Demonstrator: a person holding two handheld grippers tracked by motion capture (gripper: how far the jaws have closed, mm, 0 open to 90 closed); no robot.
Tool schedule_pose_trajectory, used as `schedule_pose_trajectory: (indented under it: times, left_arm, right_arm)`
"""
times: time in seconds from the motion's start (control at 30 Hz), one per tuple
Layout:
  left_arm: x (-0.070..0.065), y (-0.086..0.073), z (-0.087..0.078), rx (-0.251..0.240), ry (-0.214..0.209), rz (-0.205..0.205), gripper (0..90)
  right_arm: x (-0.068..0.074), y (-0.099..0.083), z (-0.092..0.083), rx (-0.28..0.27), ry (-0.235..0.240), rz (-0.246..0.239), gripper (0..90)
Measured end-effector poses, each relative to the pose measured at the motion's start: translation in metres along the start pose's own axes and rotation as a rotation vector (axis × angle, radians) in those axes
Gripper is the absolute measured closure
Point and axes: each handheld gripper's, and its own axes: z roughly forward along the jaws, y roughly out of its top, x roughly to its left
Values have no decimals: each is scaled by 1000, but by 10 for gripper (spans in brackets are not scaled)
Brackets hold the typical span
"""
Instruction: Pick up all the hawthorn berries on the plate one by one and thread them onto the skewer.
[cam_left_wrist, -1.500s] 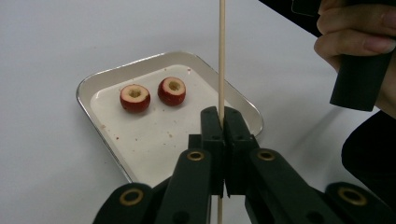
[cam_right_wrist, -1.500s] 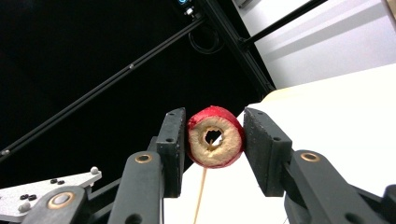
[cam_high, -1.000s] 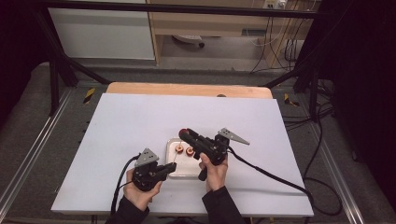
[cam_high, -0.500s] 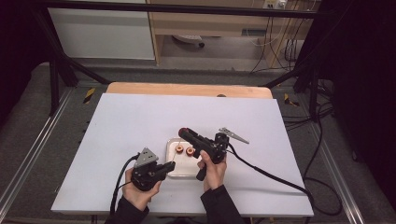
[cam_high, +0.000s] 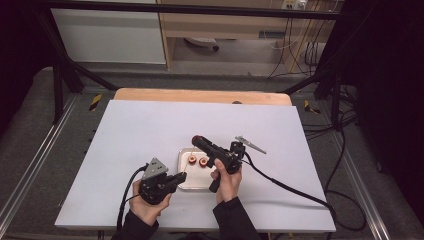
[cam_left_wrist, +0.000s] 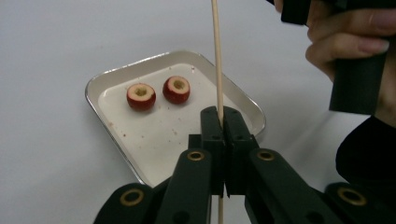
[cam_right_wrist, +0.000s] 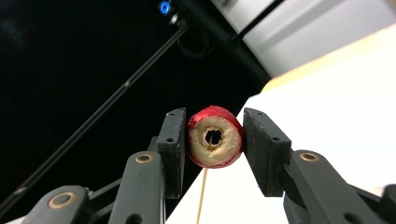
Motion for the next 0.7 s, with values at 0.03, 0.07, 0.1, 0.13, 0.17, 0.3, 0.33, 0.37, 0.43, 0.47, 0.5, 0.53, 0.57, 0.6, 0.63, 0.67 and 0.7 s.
schedule_pose_trajectory:
  times: [0.03,0.07,0.1,0.13,0.17,0.3,0.33,0.37,0.43,0.47,0.5,0.53,0.57,0.6,0.63,0.67,0.7]
  left_arm:
    - [0,-1,1,-6,1,-4,887]
    - [0,0,1,1,-2,-2,887]
    - [1,0,1,1,-1,-6,887]
    - [1,0,2,0,0,-8,887]
    - [2,0,2,2,-4,-10,887]
    - [1,0,2,2,-9,-22,886]
    - [2,0,2,3,-16,-33,886]
    - [2,0,2,3,-18,-39,886]
    - [2,0,2,3,-26,-49,886]
    - [2,0,2,3,-30,-54,887]
    - [1,0,2,0,-29,-58,886]
    - [1,0,2,-2,-28,-61,887]
    - [1,0,2,-8,-26,-65,886]
    - [1,0,2,-12,-25,-68,887]
    - [2,0,1,-15,-23,-73,887]
    - [2,0,1,-17,-18,-74,886]
    - [2,0,1,-16,-20,-78,887]
  right_arm:
    - [0,1,0,-7,5,-3,614]
    - [0,2,0,-3,8,-6,615]
    - [0,3,0,2,6,-8,614]
    - [1,3,-1,8,6,-16,614]
    - [1,3,-1,13,7,-19,615]
    - [0,0,0,28,7,-56,614]
    - [0,-1,-1,29,5,-66,614]
    - [0,-2,-1,28,5,-76,614]
    - [1,-3,-1,30,8,-76,614]
    - [2,-4,-2,34,3,-84,614]
    - [2,-5,-2,30,-3,-104,614]
    - [2,-6,-2,25,-5,-108,614]
    - [3,-7,-2,25,-4,-108,614]
    - [3,-8,-2,21,-5,-110,615]
    - [4,-9,-3,17,-6,-112,615]
    - [4,-10,-3,16,-7,-114,615]
    - [5,-11,-4,9,-14,-119,615]
